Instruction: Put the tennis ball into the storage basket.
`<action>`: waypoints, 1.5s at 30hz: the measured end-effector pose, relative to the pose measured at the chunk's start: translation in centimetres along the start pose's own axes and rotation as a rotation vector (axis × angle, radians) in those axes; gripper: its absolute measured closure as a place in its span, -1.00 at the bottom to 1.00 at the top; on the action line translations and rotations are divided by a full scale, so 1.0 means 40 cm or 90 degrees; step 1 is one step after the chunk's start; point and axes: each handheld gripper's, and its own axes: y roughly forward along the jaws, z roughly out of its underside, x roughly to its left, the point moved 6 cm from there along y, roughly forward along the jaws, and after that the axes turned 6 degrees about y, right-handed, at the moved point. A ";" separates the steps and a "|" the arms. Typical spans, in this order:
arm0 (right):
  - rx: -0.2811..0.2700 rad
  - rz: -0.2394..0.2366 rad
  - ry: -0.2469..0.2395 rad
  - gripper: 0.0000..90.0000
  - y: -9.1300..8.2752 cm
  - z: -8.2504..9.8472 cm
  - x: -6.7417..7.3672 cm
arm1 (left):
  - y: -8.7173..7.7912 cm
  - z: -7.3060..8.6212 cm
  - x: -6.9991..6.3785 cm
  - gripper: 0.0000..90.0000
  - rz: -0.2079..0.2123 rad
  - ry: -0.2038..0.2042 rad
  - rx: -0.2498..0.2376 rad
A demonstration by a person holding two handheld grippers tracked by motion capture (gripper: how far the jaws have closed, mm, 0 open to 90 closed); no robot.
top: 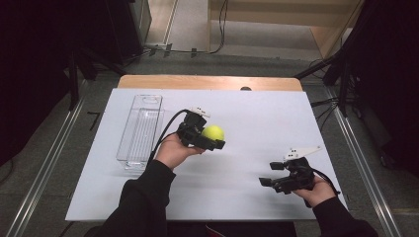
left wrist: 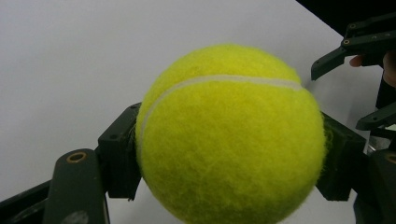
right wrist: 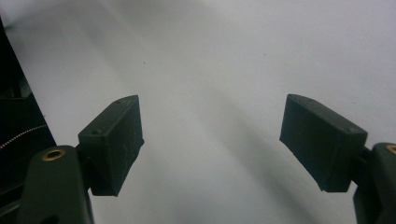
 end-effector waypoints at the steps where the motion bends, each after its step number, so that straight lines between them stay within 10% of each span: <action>1: -0.001 0.000 0.000 -0.57 -0.001 0.000 0.000 | -0.003 -0.001 0.002 -0.42 -0.003 -0.001 -0.002; 45: -0.002 -0.007 0.003 -0.57 0.009 -0.009 -0.003 | -0.149 -0.002 0.067 -0.42 -0.045 -0.065 -0.020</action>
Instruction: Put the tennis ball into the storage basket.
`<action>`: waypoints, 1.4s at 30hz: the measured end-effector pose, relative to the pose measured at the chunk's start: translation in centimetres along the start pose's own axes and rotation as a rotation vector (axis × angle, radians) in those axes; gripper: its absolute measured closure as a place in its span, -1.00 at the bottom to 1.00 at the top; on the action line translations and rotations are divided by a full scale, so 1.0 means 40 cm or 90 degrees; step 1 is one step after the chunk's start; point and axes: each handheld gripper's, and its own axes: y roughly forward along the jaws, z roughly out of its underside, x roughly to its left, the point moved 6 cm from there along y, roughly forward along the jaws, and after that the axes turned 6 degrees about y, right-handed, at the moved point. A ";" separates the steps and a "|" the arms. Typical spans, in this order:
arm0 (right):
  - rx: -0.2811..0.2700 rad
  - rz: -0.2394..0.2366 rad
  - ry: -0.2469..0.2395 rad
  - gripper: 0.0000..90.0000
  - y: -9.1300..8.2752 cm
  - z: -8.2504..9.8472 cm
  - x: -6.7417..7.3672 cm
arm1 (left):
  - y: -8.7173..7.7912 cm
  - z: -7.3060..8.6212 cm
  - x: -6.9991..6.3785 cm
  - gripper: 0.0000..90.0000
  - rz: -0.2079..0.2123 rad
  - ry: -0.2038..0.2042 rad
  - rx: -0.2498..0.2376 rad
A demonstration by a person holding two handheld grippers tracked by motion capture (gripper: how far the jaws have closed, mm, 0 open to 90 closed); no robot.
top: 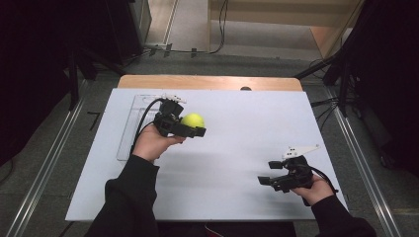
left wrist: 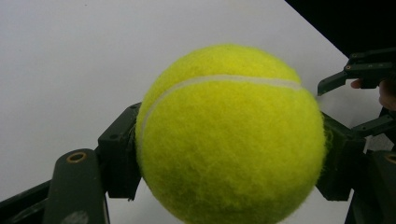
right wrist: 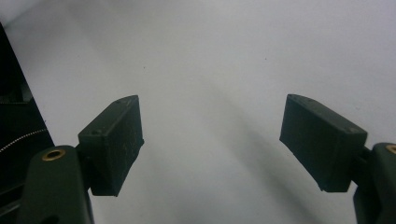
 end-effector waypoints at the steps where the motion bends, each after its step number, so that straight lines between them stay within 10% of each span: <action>1: 0.000 0.000 0.000 -0.57 0.000 0.000 0.000 | -0.004 0.000 0.002 -0.42 -0.002 0.000 0.001; 42: 0.003 -0.001 -0.014 -0.57 0.003 -0.004 0.015 | -0.105 0.042 0.100 -0.42 -0.096 -0.031 -0.001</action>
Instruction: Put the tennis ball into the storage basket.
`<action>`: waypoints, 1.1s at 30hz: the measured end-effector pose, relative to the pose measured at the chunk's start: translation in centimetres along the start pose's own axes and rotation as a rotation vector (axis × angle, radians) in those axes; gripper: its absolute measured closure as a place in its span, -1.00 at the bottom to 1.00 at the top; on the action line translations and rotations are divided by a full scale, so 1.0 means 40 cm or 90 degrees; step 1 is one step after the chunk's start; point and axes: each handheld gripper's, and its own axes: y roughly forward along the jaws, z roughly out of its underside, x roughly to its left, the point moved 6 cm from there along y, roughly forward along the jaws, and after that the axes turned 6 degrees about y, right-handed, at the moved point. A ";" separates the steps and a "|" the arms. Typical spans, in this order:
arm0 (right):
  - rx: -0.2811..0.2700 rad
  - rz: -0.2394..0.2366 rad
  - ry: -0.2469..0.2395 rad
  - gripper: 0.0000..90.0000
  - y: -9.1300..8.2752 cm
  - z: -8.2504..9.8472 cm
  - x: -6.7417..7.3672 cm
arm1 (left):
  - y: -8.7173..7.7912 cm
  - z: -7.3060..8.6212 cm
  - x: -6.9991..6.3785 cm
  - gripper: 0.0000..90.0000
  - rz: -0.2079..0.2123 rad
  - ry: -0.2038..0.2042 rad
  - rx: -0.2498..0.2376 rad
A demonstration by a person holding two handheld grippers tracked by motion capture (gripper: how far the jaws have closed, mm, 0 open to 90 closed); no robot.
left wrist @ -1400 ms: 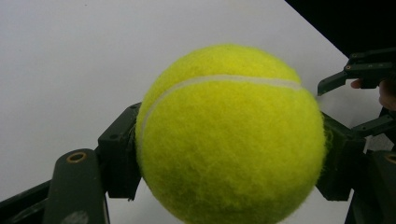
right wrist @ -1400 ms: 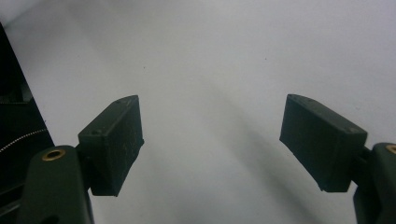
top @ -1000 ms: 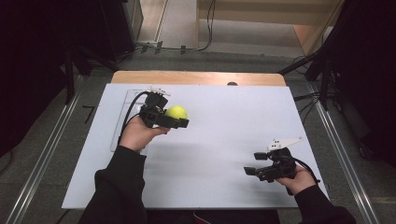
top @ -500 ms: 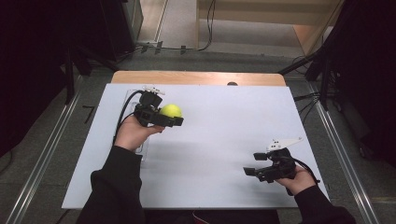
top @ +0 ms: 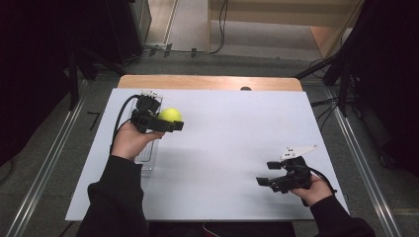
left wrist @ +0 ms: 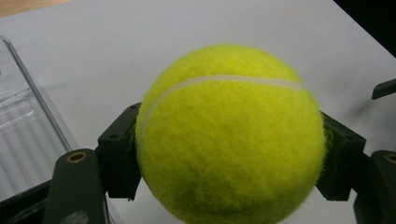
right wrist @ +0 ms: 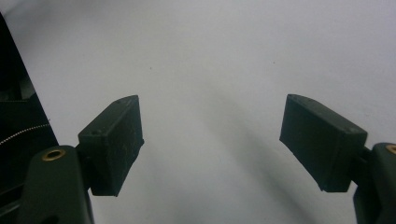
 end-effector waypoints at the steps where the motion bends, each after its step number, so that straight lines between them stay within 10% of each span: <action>1: 0.000 0.000 -0.001 -0.57 0.000 0.000 0.001 | -0.003 0.001 0.003 -0.42 -0.002 -0.001 -0.002; 33: 0.003 0.001 -0.001 -0.57 0.002 0.001 -0.001 | -0.061 0.037 0.097 -0.42 -0.065 -0.059 -0.021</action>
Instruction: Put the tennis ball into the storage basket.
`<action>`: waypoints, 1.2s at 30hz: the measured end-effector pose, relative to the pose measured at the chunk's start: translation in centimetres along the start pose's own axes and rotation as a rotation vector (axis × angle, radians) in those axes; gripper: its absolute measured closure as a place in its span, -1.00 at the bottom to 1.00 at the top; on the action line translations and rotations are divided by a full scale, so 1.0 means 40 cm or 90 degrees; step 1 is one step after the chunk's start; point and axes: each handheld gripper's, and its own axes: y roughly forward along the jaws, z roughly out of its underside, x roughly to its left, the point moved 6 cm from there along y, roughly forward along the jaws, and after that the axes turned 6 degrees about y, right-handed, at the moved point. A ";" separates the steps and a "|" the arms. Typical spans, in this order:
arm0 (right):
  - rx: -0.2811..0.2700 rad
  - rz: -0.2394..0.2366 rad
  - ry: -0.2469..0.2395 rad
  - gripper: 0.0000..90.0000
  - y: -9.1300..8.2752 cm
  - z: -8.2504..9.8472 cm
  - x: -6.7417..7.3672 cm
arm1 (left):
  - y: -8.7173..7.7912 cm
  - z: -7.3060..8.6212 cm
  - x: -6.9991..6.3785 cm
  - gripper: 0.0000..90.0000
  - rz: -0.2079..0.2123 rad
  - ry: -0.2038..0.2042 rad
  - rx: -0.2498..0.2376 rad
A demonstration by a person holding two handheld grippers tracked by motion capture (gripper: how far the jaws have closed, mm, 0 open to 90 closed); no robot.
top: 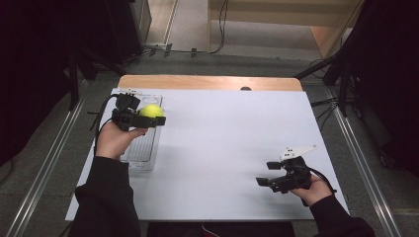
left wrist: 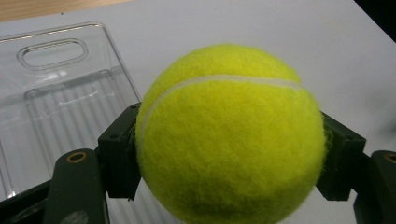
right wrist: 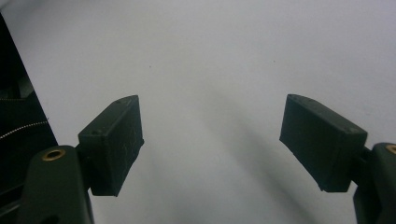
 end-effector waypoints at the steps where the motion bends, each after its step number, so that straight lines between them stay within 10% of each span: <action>1: 0.000 0.000 0.001 -0.57 -0.001 0.000 -0.001 | 0.000 0.000 0.003 -0.42 -0.004 -0.003 -0.002; 36: 0.003 0.003 0.002 -0.57 -0.001 0.003 -0.002 | 0.047 0.048 0.100 -0.42 -0.108 -0.057 -0.012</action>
